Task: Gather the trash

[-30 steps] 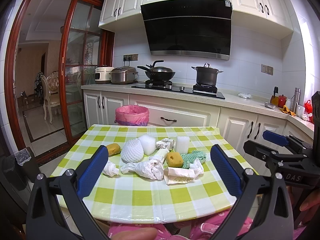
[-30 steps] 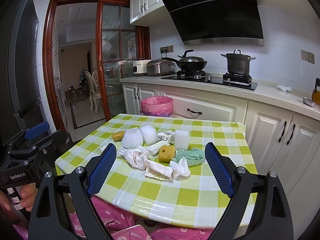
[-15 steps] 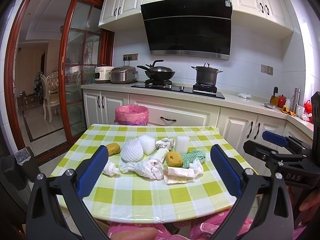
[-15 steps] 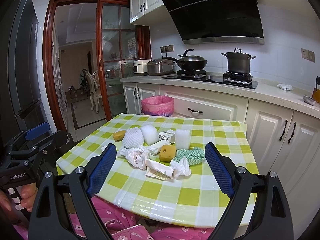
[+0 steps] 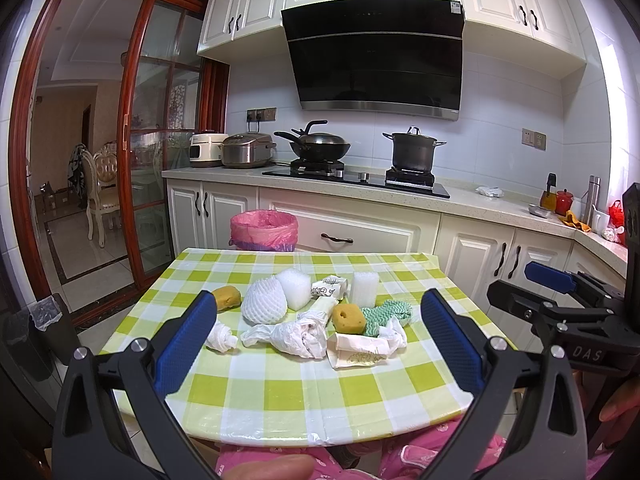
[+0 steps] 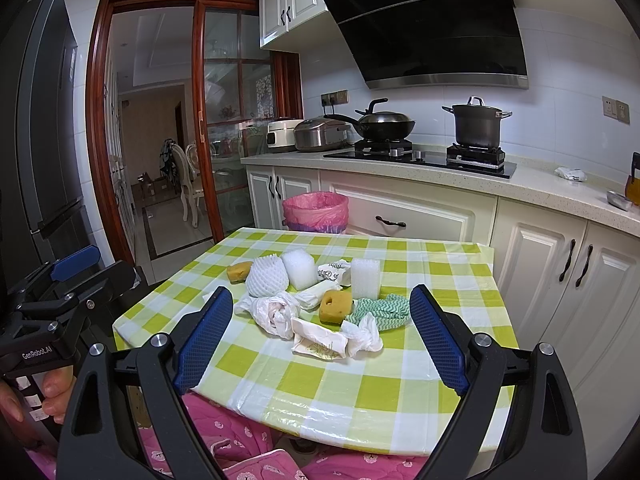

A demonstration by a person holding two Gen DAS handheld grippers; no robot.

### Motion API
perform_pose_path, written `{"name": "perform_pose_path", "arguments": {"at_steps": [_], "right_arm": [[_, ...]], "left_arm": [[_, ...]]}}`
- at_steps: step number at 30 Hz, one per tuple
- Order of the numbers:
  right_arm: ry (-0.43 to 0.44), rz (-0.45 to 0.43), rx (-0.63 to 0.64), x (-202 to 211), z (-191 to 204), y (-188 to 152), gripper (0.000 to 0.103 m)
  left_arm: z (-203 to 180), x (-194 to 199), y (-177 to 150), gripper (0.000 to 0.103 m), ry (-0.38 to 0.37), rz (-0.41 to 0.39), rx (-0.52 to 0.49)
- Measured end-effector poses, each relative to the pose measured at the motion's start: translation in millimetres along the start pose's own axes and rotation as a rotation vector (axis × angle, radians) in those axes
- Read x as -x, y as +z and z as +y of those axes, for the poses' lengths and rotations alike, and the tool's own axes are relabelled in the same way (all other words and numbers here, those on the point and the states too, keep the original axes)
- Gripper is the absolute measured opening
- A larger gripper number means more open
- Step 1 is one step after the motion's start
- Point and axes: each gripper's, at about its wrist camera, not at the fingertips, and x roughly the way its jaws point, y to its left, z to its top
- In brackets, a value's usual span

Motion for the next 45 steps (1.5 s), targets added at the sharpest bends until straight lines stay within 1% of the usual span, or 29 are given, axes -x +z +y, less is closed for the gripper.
{"name": "perform_pose_path", "arguments": {"at_steps": [26,31,34,36,37,39,41,43,45], "right_arm": [[0.002,0.003,-0.007,-1,-4,-1,0.085],[-0.002,0.015,-0.027,-5,-4,-1,0.085],[-0.003,0.022,-0.033,-6,-12,-1,0.085],[-0.007,0.028,-0.032,-14,-6,-6,0.085],[-0.012,0.036,-0.03,-20,-6,-8,0.085],[-0.01,0.06,-0.04,-31,-20,-8,0.085],[-0.006,0.09,-0.051,-45,-19,-13,0.085],[-0.019,0.115,-0.052,-59,-19,-16,0.085],[-0.018,0.129,-0.061,-70,-22,-18,0.085]], "left_arm": [[0,0,0,0.099,0.001,0.001,0.004],[0,-2,1,0.099,-0.001,0.009,0.007],[-1,-3,1,0.099,-0.016,0.01,0.004],[3,-3,1,0.099,-0.009,0.014,-0.002],[4,-5,0,0.099,-0.004,0.018,-0.003],[7,-14,-2,0.099,0.01,0.035,0.008],[12,-28,-4,0.099,0.012,0.069,0.022],[21,-45,-7,0.099,0.021,0.115,0.049],[34,-65,-12,0.099,-0.004,0.176,0.1]]}}
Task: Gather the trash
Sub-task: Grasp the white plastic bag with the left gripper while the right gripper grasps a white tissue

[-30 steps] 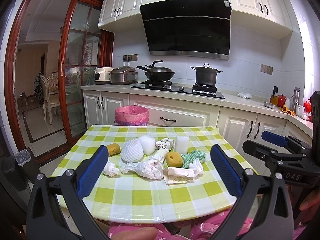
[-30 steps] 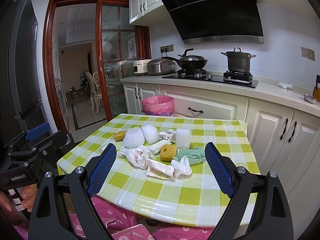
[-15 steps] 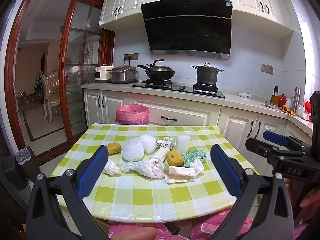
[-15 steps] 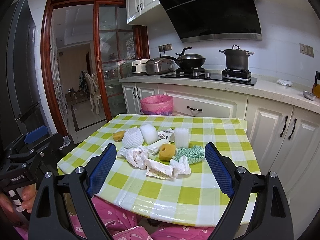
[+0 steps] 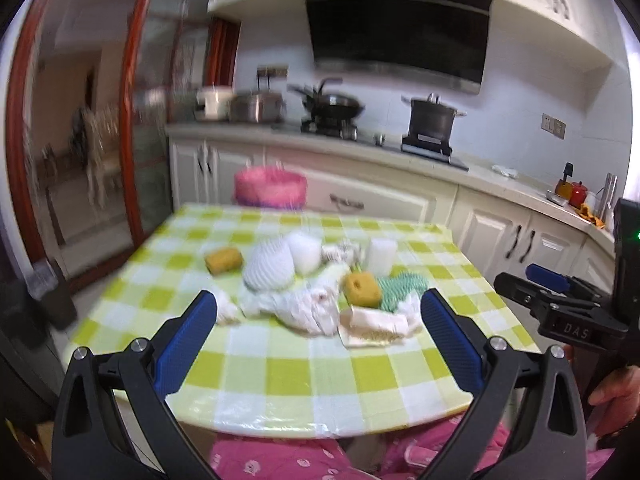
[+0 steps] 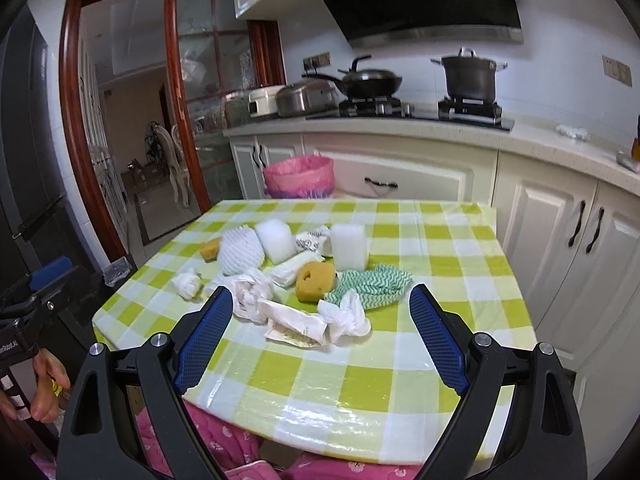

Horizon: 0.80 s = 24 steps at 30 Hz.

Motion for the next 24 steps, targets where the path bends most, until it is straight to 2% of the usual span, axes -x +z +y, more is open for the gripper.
{"name": "perform_pose_path", "arguments": {"at_steps": [4,5,10,13,16,19,22,24], "right_arm": [[-0.007,0.034,-0.031,-24,-6,-4,0.085],[-0.014,0.043,-0.039,-32,-3,-7,0.085],[-0.041,0.102,-0.074,-66,-11,-19,0.085],[-0.054,0.139,-0.099,-92,-23,-21,0.085],[-0.048,0.178,-0.113,-120,-36,-19,0.085],[-0.039,0.207,-0.13,-140,-41,-20,0.081],[-0.043,0.247,-0.167,-163,-47,-20,0.076],[-0.035,0.274,-0.186,-175,-51,-21,0.069]], "left_arm": [[26,-34,-7,0.099,0.043,0.067,0.081],[35,-45,-10,0.099,0.073,0.078,0.096],[68,-92,-20,0.099,0.179,0.133,0.107],[84,-120,-24,0.098,0.223,0.175,0.111],[104,-146,-25,0.098,0.25,0.224,0.157],[115,-160,-24,0.098,0.301,0.215,0.202],[119,-176,-23,0.098,0.353,0.236,0.159],[119,-184,-24,0.098,0.36,0.267,0.124]]}}
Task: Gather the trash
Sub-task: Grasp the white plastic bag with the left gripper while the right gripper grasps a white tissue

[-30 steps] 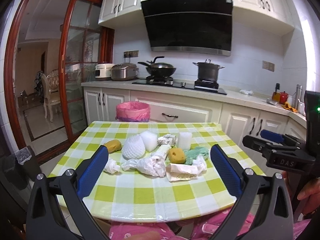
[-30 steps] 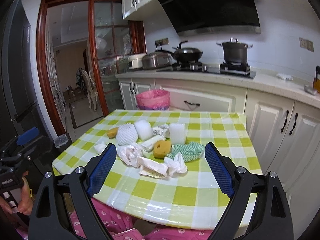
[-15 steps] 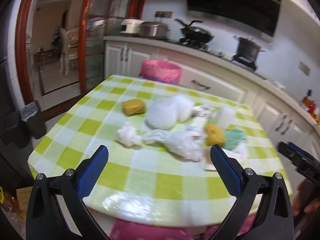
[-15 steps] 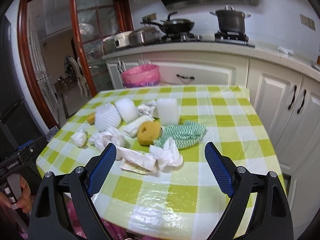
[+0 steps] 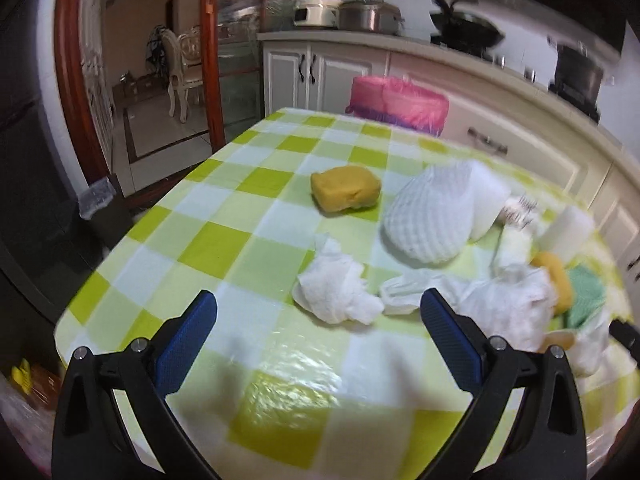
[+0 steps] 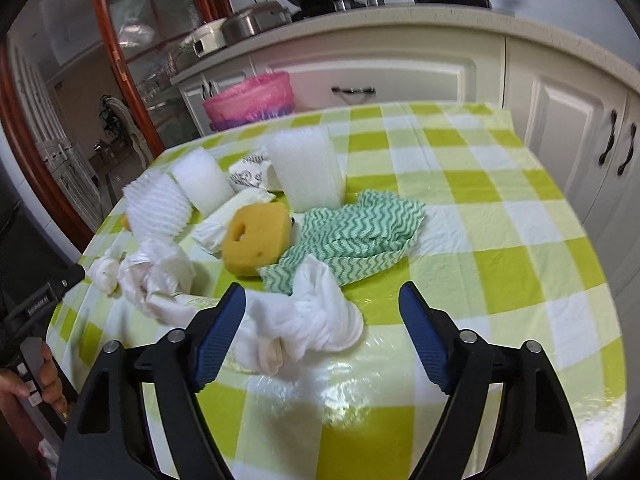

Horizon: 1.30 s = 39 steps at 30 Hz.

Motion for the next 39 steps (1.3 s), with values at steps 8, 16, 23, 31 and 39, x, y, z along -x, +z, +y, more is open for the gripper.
{"name": "perform_pose_path", "arguments": {"at_steps": [8,16,23,31,39], "right_arm": [[0.013,0.091,-0.036,-35,-7,-11,0.045],[0.034,0.024,-0.022,-15,-9,-10,0.031],[0.041,-0.025,-0.034,5,-16,-6,0.031],[0.044,-0.064,-0.018,21,-18,-6,0.031],[0.045,-0.061,-0.059,20,-34,-6,0.031]], "left_arm": [[3,-19,2,0.098,-0.053,0.066,0.014],[-7,-21,8,0.094,-0.042,0.048,0.017],[-48,10,8,0.094,-0.197,-0.021,-0.044],[-103,-7,-6,0.095,-0.266,0.055,-0.107],[-130,-27,-1,0.095,-0.204,0.069,-0.126]]}}
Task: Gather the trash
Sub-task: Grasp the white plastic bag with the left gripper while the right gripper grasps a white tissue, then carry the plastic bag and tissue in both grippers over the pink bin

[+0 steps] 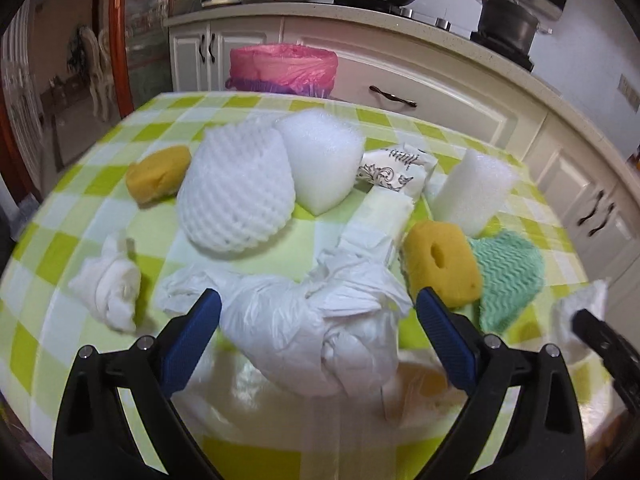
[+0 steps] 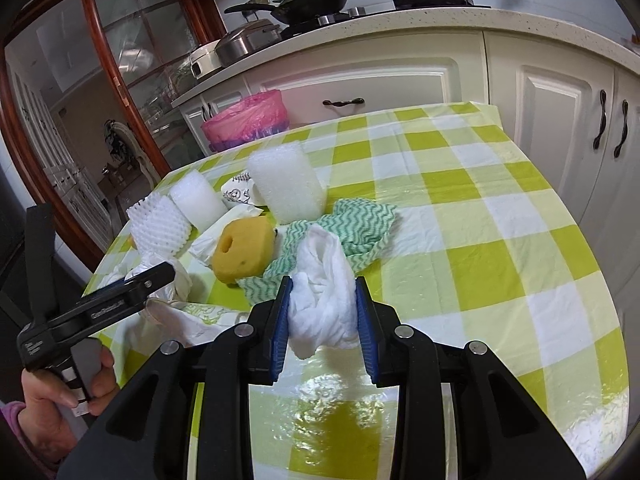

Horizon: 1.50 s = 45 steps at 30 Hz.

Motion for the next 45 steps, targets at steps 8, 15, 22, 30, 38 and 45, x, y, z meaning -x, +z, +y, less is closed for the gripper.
{"name": "perform_pose_path", "arguments": {"at_steps": [8,15,22,30,38,45], "right_arm": [[0.003,-0.003,0.003,-1,-3,1,0.031],[0.025,0.0,0.045,-4,12,3,0.031],[0.048,-0.019,0.108,-5,39,14,0.031],[0.063,-0.053,0.174,-8,72,27,0.031],[0.066,-0.078,0.219,-10,93,35,0.031],[0.095,-0.104,0.251,-17,110,57,0.031]], "left_arm": [[-6,-6,-1,0.073,0.047,-0.016,-0.037],[-6,10,-4,0.058,0.063,-0.083,-0.088],[-2,48,-1,0.056,0.08,-0.22,-0.122],[1,90,-3,0.056,0.077,-0.351,-0.137],[18,101,4,0.056,0.054,-0.365,-0.08],[30,99,33,0.056,0.026,-0.365,-0.045]]}}
